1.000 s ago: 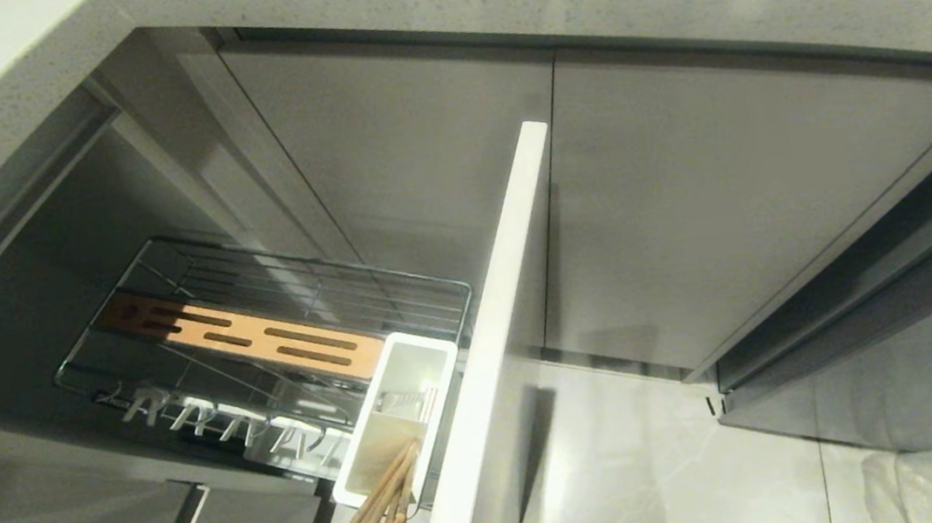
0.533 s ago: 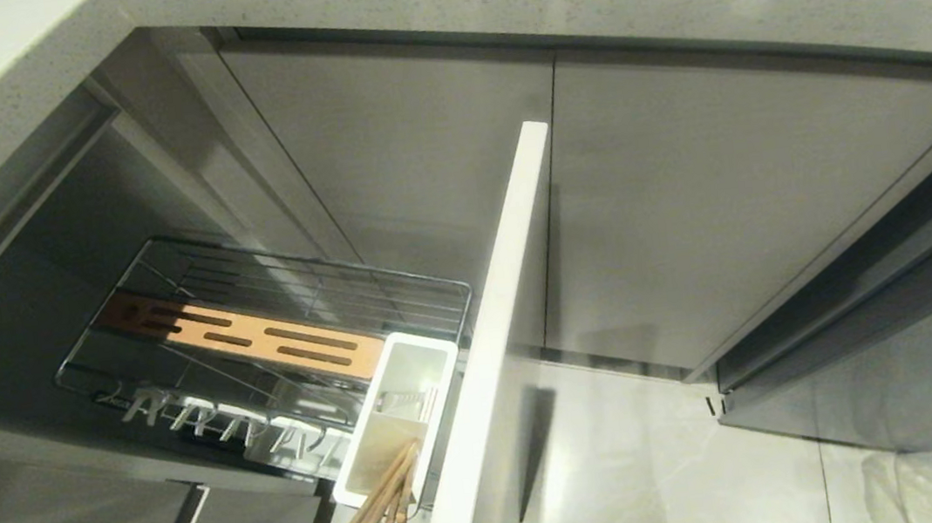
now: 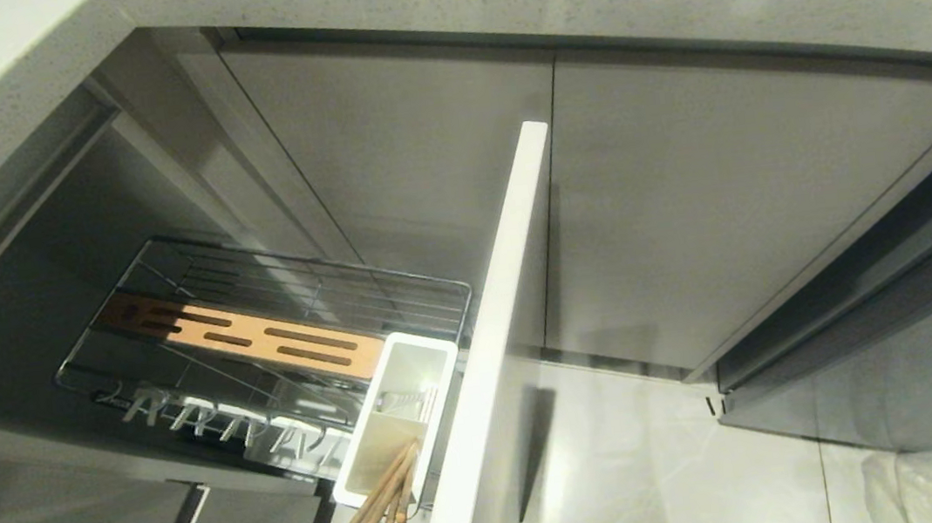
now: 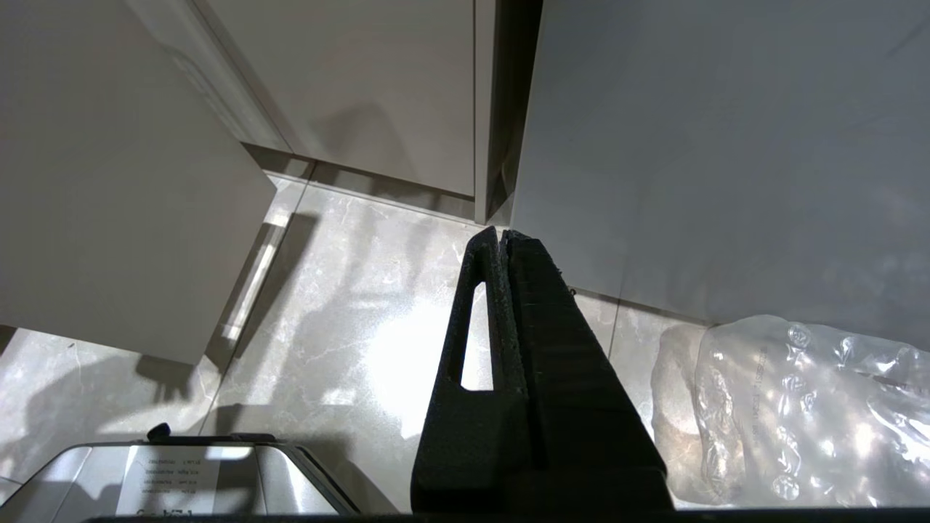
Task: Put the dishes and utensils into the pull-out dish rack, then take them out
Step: Take the spoon out of the cupboard
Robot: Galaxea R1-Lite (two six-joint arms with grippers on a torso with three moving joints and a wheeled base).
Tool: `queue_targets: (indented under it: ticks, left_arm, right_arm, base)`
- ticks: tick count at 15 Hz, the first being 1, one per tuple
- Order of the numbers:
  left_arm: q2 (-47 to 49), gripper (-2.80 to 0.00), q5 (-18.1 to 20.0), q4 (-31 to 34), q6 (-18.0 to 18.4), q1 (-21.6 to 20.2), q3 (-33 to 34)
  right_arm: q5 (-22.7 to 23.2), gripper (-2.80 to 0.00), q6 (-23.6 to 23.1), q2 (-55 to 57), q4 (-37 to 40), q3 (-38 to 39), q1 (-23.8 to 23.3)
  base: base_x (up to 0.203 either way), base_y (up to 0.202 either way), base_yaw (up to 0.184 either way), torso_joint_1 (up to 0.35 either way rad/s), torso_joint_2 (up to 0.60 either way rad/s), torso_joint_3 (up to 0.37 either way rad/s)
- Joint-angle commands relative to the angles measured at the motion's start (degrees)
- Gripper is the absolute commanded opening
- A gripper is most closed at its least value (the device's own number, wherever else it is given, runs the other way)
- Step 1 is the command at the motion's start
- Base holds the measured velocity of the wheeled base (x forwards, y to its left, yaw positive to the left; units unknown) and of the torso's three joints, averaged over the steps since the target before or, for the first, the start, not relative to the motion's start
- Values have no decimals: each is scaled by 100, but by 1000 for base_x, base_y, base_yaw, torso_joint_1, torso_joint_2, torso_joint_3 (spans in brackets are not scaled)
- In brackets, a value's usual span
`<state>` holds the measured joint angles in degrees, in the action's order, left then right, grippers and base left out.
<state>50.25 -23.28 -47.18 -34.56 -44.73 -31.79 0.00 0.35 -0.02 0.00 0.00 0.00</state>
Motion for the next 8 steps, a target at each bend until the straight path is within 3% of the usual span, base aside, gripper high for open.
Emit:
queue_targets:
  ticks: [1, 8]
  left_arm:
    - [11, 0, -9, -20, -33, -1, -20]
    - [14, 0, -9, -4, -1, 9, -411]
  right_arm:
    - [0, -280, 0, 2, 0, 0, 0]
    - [0, -280, 0, 2, 0, 0, 0]
  base:
    - [0, 0, 0, 0, 0, 0]
    - [0, 0, 0, 0, 0, 0]
